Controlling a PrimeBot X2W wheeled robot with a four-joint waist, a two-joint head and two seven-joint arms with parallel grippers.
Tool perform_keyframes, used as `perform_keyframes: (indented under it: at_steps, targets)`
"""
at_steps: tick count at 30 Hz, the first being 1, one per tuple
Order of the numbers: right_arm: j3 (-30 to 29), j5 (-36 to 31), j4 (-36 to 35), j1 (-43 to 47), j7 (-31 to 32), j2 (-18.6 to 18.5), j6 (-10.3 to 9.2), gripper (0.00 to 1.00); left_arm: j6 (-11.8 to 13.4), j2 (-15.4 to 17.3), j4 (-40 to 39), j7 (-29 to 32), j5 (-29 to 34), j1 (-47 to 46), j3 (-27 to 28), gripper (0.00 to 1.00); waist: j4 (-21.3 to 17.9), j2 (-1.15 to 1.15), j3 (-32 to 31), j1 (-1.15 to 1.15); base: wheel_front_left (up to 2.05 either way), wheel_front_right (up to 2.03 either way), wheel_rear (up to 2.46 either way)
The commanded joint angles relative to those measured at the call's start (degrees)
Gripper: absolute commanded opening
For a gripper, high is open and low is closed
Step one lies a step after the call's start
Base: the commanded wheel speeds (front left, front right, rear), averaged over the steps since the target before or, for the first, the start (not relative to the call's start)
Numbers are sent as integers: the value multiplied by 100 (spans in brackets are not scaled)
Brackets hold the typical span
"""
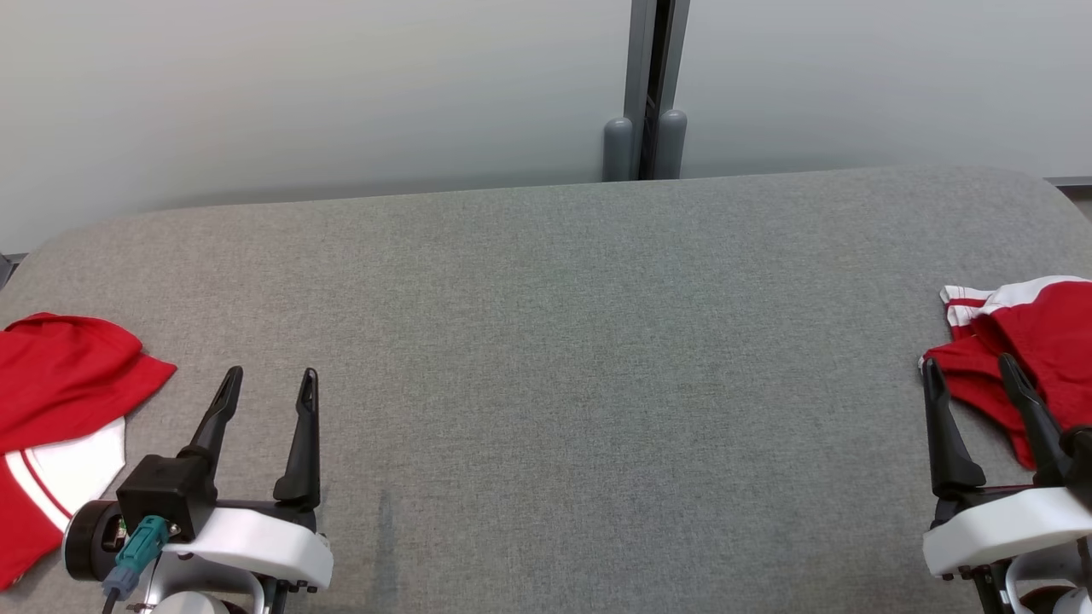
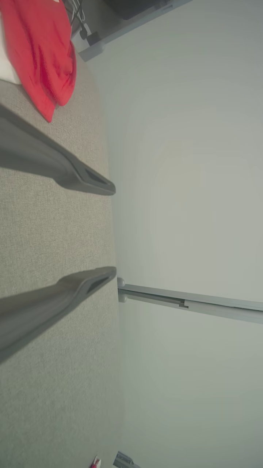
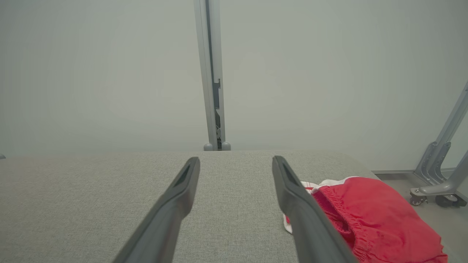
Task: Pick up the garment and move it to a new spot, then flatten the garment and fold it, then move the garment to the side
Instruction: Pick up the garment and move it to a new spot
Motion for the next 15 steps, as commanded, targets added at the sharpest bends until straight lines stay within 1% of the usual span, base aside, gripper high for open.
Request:
perform_keyframes:
  at_steps: [1,10,13,15]
  targets:
    - [-10,33,6,21,15,-15,-1,100,11,21,26,-26,-16,-87,21,100,3,0,-2,0,0,0,0]
    - [-48,72,18,-3,10,-15,-1,100,38,19,53,-60,-14,-133,34,100,69,0,26,0,0,0,0]
    - [-43,58,-10,-20,10,-15,-1,100,7,9,56,-90,-23,-201,47,100,200,0,70,0,0,0,0]
    - [26,17,-79,-55,28,-15,-1,100,-42,-14,50,-139,-67,-288,94,100,432,0,118,0,0,0,0]
